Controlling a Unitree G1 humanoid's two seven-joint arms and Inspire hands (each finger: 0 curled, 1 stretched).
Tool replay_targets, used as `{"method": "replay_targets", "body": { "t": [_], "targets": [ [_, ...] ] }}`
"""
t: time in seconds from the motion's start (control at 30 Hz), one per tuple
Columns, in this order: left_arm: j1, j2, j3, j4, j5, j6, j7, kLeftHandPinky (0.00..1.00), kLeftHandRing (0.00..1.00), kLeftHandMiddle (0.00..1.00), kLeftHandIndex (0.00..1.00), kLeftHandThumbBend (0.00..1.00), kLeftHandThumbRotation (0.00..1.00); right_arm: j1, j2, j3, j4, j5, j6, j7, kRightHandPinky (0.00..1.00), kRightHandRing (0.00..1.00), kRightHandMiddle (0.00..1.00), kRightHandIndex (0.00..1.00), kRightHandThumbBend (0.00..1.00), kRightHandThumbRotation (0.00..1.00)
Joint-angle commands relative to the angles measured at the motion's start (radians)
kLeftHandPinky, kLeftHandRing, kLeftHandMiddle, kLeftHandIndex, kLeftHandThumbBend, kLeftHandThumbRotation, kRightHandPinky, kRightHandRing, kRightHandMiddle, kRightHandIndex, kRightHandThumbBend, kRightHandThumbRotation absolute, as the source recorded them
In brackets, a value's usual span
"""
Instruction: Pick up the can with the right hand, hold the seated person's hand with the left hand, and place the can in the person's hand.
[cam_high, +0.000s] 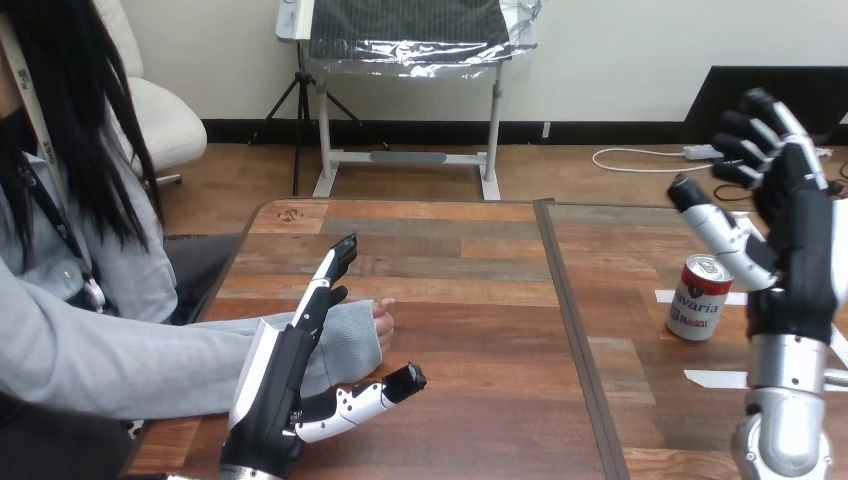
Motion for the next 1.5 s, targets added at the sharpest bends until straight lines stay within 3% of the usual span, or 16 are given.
{"method": "replay_targets", "body": {
  "t": [0.0,0.17,0.53,1.47],
  "targets": [
    [-0.063,0.003,0.017,-0.019,-0.009,-0.016,0.006,0.91,0.96,0.95,0.96,1.0,0.54,-0.095,-0.03,-0.016,0.0,-0.016,0.003,-0.036,0.69,0.76,0.8,0.85,1.0,0.5],
    [-0.064,-0.002,0.017,-0.012,-0.031,-0.02,-0.013,0.91,0.96,0.95,0.96,1.0,0.53,-0.101,-0.039,-0.017,0.01,-0.018,0.015,-0.052,0.7,0.76,0.79,0.85,1.0,0.5],
    [-0.064,0.003,0.018,-0.013,-0.011,-0.02,0.007,0.9,0.95,0.95,0.95,1.0,0.54,-0.119,-0.06,-0.028,0.045,-0.018,0.042,-0.076,0.72,0.76,0.79,0.85,1.0,0.5],
    [-0.061,0.008,0.018,-0.013,-0.015,-0.019,0.002,0.9,0.96,0.95,0.95,1.0,0.55,-0.155,-0.063,-0.051,0.124,0.06,0.124,-0.019,0.76,0.79,0.8,0.86,1.0,0.37]
  ]
}}
